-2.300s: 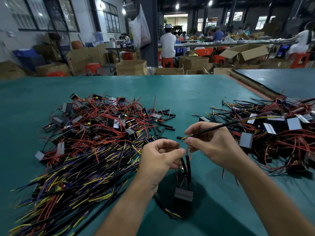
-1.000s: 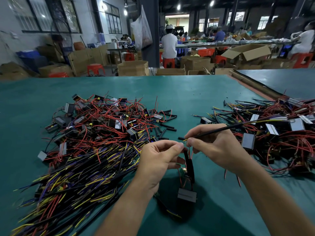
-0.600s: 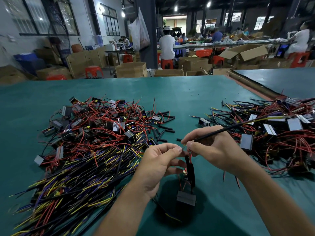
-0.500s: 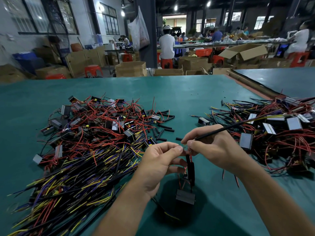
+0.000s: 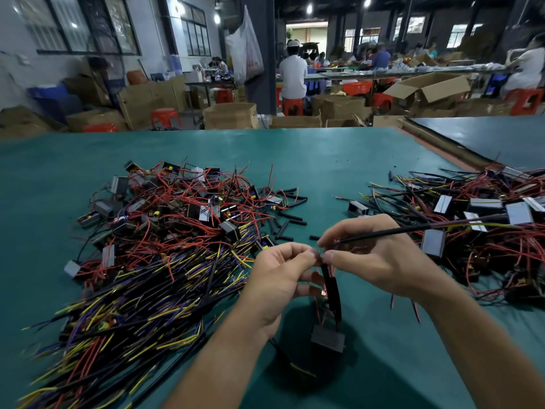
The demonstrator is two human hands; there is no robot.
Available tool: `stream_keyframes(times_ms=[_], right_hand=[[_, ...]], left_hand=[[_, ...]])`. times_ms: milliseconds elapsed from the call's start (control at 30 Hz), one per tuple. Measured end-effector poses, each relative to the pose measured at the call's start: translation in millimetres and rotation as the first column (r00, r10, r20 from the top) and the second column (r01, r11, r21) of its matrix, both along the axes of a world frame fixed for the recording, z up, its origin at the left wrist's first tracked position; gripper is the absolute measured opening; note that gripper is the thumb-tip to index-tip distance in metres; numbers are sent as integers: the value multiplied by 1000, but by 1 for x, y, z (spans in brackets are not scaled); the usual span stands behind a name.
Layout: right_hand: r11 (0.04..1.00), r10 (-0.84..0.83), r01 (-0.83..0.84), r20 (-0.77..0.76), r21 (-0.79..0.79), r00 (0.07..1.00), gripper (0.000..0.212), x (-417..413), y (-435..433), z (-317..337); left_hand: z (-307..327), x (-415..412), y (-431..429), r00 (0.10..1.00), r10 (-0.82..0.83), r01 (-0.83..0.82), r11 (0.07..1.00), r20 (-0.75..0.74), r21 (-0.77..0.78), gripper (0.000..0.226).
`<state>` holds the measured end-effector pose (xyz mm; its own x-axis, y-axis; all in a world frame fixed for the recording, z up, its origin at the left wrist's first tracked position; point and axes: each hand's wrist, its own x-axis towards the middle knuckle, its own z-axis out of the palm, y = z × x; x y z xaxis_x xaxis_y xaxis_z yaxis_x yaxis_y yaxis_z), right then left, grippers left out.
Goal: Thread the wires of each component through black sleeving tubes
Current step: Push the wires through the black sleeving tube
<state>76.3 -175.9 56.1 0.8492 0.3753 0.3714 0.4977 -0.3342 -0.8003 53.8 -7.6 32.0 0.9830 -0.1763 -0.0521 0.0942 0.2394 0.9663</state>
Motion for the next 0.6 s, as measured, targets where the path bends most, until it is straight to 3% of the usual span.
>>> stream_keyframes(times_ms=[300, 600], right_hand=[[998, -45, 46, 5, -45, 999, 16, 0, 1, -2], [998, -66, 65, -23, -28, 998, 15, 0, 3, -1]], left_hand=[[-2, -1, -3, 999, 26, -26, 1000, -32, 17, 8], [-2, -2, -4, 996, 79, -82, 994, 35, 75, 8]])
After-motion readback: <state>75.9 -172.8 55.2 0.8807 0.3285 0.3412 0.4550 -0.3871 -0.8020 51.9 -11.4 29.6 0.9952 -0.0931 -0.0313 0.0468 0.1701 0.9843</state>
